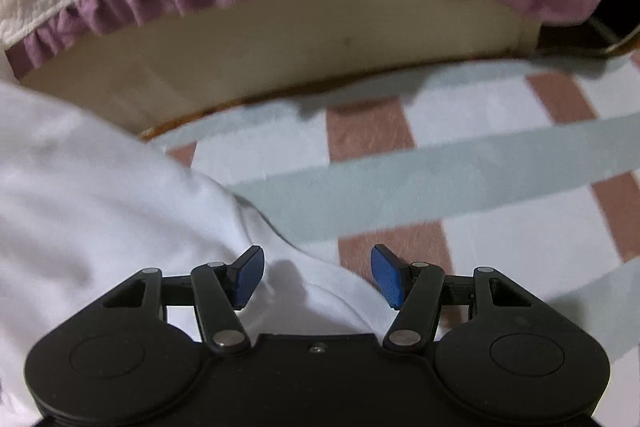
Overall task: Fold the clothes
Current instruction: 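Pinch the T-shirt with the left gripper and lift it up, then grasp the held T-shirt with the right gripper while the left gripper releases it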
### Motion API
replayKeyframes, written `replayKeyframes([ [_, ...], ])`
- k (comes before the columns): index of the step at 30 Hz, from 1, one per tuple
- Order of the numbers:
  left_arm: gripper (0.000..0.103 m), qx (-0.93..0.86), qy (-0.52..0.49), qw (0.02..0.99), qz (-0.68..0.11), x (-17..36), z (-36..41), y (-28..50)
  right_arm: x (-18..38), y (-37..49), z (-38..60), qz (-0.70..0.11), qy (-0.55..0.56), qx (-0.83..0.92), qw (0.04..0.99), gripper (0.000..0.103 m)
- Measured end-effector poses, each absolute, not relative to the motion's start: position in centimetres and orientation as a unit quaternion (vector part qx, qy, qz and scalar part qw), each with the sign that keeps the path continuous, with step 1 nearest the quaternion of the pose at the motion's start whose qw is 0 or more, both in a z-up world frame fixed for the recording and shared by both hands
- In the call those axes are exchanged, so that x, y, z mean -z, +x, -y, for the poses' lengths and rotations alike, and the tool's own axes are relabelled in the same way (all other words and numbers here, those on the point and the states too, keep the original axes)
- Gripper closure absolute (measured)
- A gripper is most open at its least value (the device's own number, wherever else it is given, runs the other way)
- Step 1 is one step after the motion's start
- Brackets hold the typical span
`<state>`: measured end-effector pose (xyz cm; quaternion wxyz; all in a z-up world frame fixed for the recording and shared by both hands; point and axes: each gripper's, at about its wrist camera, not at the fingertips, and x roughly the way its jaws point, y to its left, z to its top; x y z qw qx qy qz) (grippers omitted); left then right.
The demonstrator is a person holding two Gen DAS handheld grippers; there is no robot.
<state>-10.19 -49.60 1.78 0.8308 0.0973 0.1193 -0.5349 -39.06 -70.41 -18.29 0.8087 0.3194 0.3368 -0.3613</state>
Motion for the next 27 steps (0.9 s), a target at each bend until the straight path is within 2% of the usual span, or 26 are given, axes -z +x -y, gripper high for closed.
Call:
replayKeyframes([
  [6, 0.092, 0.576, 0.029, 0.786, -0.222, 0.4, 47.4, -11.5, 10.7, -37.5, 63.5, -0.215, 0.265, 0.223, 0.913, 0.036],
  [11, 0.092, 0.619, -0.012, 0.746, -0.247, -0.6, 45.5, -14.7, 7.5, -35.1, 55.7, -0.199, 0.206, 0.125, 0.950, 0.019],
  [13, 0.092, 0.634, -0.017, 0.735, -0.241, -1.6, 44.9, -16.1, 7.3, -33.5, 53.8, -0.204, 0.157, 0.151, 0.954, 0.019],
  [17, 0.092, 0.641, -0.042, 0.720, -0.263, -3.1, 44.3, -18.0, 7.1, -32.8, 53.8, -0.165, 0.141, 0.207, 0.954, 0.019],
  [21, 0.092, 0.646, -0.059, 0.705, -0.286, -3.8, 44.6, -19.2, 5.7, -34.6, 53.5, -0.126, 0.159, 0.146, 0.968, 0.019],
  [24, 0.092, 0.650, -0.086, 0.677, -0.335, -3.6, 45.3, -19.5, 5.2, -35.0, 52.8, -0.119, 0.140, 0.141, 0.973, 0.019],
  [26, 0.092, 0.655, -0.086, 0.665, -0.350, -3.5, 45.6, -20.4, 5.3, -34.2, 52.2, -0.122, 0.106, 0.201, 0.966, 0.027],
  [27, 0.092, 0.655, -0.076, 0.666, -0.349, -3.5, 45.6, -20.8, 5.4, -34.5, 52.7, -0.124, 0.108, 0.217, 0.962, 0.061],
])
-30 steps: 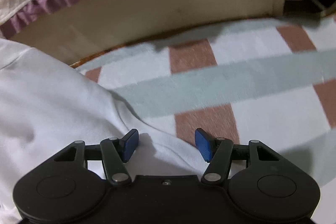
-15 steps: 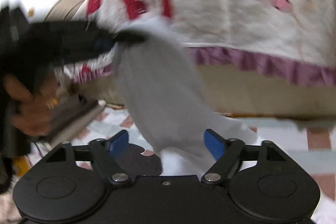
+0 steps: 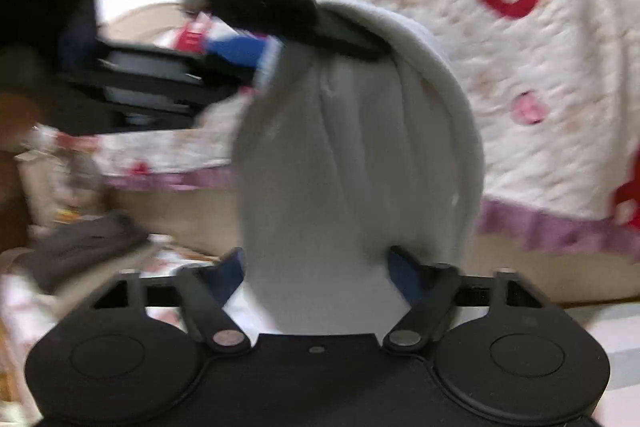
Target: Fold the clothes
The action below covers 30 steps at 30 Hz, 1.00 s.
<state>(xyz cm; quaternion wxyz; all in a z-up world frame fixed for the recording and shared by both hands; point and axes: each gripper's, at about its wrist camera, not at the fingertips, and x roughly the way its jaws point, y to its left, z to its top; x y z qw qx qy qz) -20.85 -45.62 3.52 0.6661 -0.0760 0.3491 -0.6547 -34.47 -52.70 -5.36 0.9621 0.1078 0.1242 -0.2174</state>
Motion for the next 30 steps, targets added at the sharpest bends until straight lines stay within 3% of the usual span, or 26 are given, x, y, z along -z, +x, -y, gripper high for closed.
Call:
replayKeyframes([
  [1, 0.090, 0.653, -0.060, 0.673, -0.342, -3.6, 45.5, -21.3, 5.4, -34.7, 53.3, -0.126, 0.110, 0.234, 0.958, 0.098],
  [2, 0.088, 0.655, -0.049, 0.678, -0.332, -3.7, 45.2, -21.6, 5.4, -35.0, 53.8, -0.128, 0.113, 0.250, 0.953, 0.097],
  [3, 0.078, 0.659, -0.042, 0.680, -0.319, -3.8, 44.7, -21.7, 5.3, -36.0, 54.7, -0.116, 0.133, 0.263, 0.949, 0.097],
  [4, 0.062, 0.670, -0.037, 0.676, -0.304, -3.8, 43.9, -21.7, 5.1, -37.3, 55.8, -0.107, 0.150, 0.277, 0.943, 0.097],
  [6, 0.044, 0.677, -0.022, 0.683, -0.274, -3.5, 41.9, -21.2, 4.7, -40.0, 58.0, -0.090, 0.185, 0.306, 0.930, 0.097],
  [7, 0.042, 0.667, -0.008, 0.695, -0.267, -3.0, 40.9, -20.8, 4.7, -41.5, 59.2, -0.081, 0.194, 0.327, 0.922, 0.097],
  [9, 0.042, 0.625, 0.029, 0.731, -0.273, -0.8, 39.4, -19.3, 5.6, -44.6, 61.8, -0.068, 0.231, 0.374, 0.896, 0.097],
  [12, 0.042, 0.536, 0.060, 0.769, -0.344, 5.0, 37.4, -15.3, 7.2, -49.0, 64.8, -0.051, 0.308, 0.430, 0.847, 0.097],
  [15, 0.042, 0.456, 0.039, 0.771, -0.443, 11.2, 35.1, -11.2, 8.8, -49.6, 66.8, -0.108, 0.318, 0.483, 0.809, 0.097],
  [18, 0.042, 0.401, 0.025, 0.771, -0.494, 15.7, 33.2, -9.0, 10.3, -48.8, 68.4, -0.138, 0.351, 0.489, 0.787, 0.097],
  [26, 0.039, 0.387, 0.012, 0.733, -0.559, 20.5, 33.7, -7.8, 11.9, -49.2, 69.9, -0.098, 0.427, 0.436, 0.787, 0.096],
  [30, 0.034, 0.428, -0.006, 0.711, -0.558, 21.2, 34.6, -8.0, 12.1, -48.1, 69.8, -0.121, 0.391, 0.426, 0.807, 0.095],
])
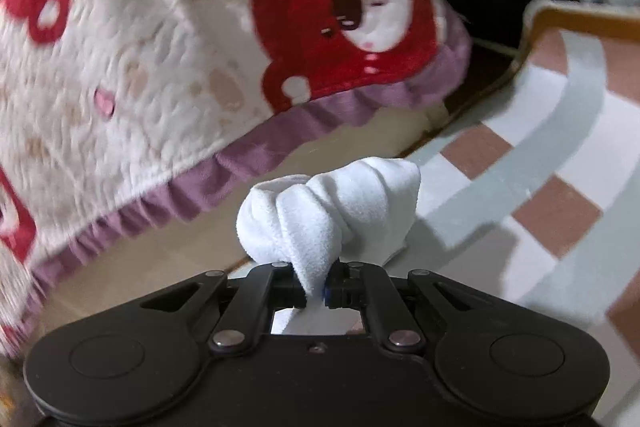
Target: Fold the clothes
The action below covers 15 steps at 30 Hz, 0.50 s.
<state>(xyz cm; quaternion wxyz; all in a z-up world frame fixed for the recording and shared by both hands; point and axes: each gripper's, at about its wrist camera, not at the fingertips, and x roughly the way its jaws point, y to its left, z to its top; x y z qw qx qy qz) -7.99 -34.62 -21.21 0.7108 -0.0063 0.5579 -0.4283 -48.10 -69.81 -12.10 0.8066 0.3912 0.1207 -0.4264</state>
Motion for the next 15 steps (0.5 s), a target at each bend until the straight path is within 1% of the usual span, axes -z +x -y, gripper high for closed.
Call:
replayKeyframes([
  [1, 0.042, 0.443, 0.004, 0.710, -0.548, 21.2, 35.1, -8.4, 12.2, -47.7, 69.8, -0.119, 0.391, 0.415, 0.813, 0.095],
  [2, 0.059, 0.453, 0.023, 0.713, -0.534, 21.1, 35.6, -9.0, 12.2, -47.5, 69.8, -0.116, 0.394, 0.405, 0.817, 0.095],
  [3, 0.096, 0.460, 0.050, 0.725, -0.510, 20.6, 36.0, -9.7, 12.2, -47.4, 69.8, -0.112, 0.396, 0.395, 0.821, 0.095],
  [5, 0.097, 0.467, 0.096, 0.757, -0.446, 18.6, 36.1, -11.2, 12.1, -46.7, 69.6, -0.116, 0.381, 0.389, 0.831, 0.095],
  [7, 0.097, 0.471, 0.097, 0.790, -0.379, 15.4, 35.3, -12.0, 11.8, -46.5, 69.2, -0.113, 0.367, 0.382, 0.841, 0.095],
  [8, 0.097, 0.467, 0.088, 0.804, -0.357, 13.7, 34.7, -11.9, 11.7, -46.6, 68.9, -0.107, 0.363, 0.376, 0.846, 0.095],
  [12, 0.097, 0.447, 0.034, 0.855, -0.260, 5.6, 30.6, -10.6, 10.1, -48.0, 67.6, -0.042, 0.364, 0.334, 0.869, 0.096],
  [15, 0.097, 0.452, 0.002, 0.870, -0.194, 0.1, 26.6, -10.5, 8.5, -48.6, 66.0, -0.011, 0.347, 0.321, 0.881, 0.096],
])
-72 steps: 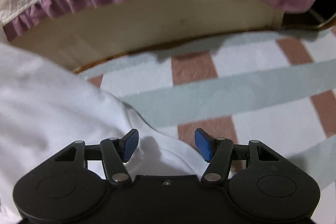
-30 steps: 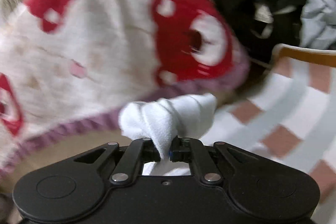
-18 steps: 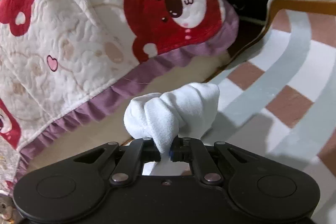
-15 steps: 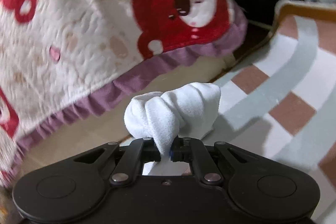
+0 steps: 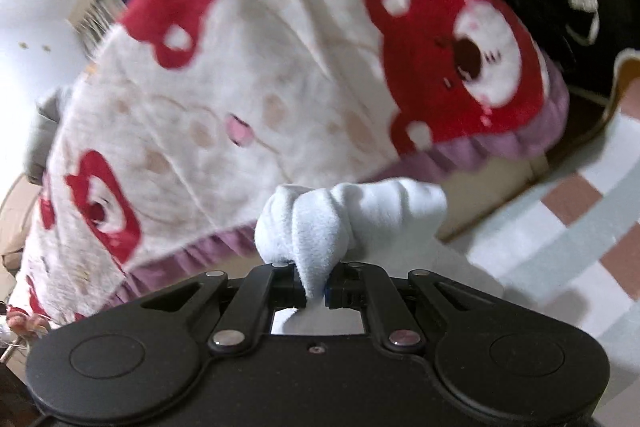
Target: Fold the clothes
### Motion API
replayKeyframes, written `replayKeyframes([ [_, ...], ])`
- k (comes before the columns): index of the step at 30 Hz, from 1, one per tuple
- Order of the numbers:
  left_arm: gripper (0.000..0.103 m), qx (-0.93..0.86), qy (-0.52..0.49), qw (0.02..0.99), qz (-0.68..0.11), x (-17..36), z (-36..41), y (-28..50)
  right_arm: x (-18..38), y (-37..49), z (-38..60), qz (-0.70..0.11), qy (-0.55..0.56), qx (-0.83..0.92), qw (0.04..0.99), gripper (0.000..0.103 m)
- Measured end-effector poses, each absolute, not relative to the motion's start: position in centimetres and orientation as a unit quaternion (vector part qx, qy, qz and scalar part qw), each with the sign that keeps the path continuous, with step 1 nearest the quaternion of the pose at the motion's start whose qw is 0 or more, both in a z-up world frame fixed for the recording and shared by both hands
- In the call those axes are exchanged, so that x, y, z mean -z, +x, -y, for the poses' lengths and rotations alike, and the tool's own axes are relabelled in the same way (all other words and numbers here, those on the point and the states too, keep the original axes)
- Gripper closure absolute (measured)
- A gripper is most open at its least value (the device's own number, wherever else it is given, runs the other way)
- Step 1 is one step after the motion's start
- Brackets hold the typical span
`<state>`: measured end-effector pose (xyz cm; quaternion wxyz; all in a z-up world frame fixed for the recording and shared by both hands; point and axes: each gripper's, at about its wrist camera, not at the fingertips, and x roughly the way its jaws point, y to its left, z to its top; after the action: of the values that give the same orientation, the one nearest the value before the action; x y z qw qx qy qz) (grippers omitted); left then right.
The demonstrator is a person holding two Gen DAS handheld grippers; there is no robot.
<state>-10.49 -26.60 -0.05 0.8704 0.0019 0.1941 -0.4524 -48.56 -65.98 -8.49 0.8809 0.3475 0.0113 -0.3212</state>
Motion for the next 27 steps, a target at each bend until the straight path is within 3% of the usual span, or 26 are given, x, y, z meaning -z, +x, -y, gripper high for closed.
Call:
replayKeyframes([
  [3, 0.100, 0.465, -0.014, 0.873, -0.144, -3.7, 22.4, -11.3, 6.2, -48.7, 63.5, 0.020, 0.303, 0.301, 0.904, 0.096],
  [5, 0.100, 0.499, -0.028, 0.852, -0.159, -4.0, 20.3, -12.3, 5.0, -49.0, 61.8, 0.046, 0.278, 0.289, 0.915, 0.096],
  [9, 0.100, 0.530, -0.051, 0.798, -0.284, 1.9, 18.2, -13.5, 5.2, -49.3, 60.2, 0.027, 0.296, 0.348, 0.889, 0.096],
  [12, 0.100, 0.528, -0.068, 0.739, -0.413, 8.4, 18.5, -14.4, 6.9, -48.7, 61.8, -0.075, 0.296, 0.467, 0.830, 0.096],
  [15, 0.098, 0.533, 0.020, 0.681, -0.502, 12.5, 20.3, -16.8, 9.9, -49.5, 64.3, -0.140, 0.363, 0.515, 0.764, 0.096],
  [17, 0.098, 0.543, 0.073, 0.663, -0.511, 13.1, 21.2, -18.3, 12.1, -51.0, 66.0, -0.152, 0.437, 0.510, 0.725, 0.096],
  [21, 0.085, 0.546, 0.063, 0.689, -0.473, 11.0, 21.2, -17.3, 12.8, -52.4, 66.9, -0.138, 0.475, 0.501, 0.710, 0.095],
  [22, 0.073, 0.540, 0.051, 0.701, -0.463, 10.5, 21.2, -16.5, 12.6, -52.3, 66.9, -0.139, 0.470, 0.500, 0.714, 0.095],
  [24, 0.059, 0.512, 0.028, 0.727, -0.456, 10.1, 21.5, -14.4, 12.3, -51.9, 66.6, -0.145, 0.454, 0.503, 0.721, 0.095],
  [27, 0.059, 0.482, 0.018, 0.721, -0.498, 11.8, 22.3, -12.6, 12.3, -51.1, 66.5, -0.158, 0.433, 0.507, 0.728, 0.095],
])
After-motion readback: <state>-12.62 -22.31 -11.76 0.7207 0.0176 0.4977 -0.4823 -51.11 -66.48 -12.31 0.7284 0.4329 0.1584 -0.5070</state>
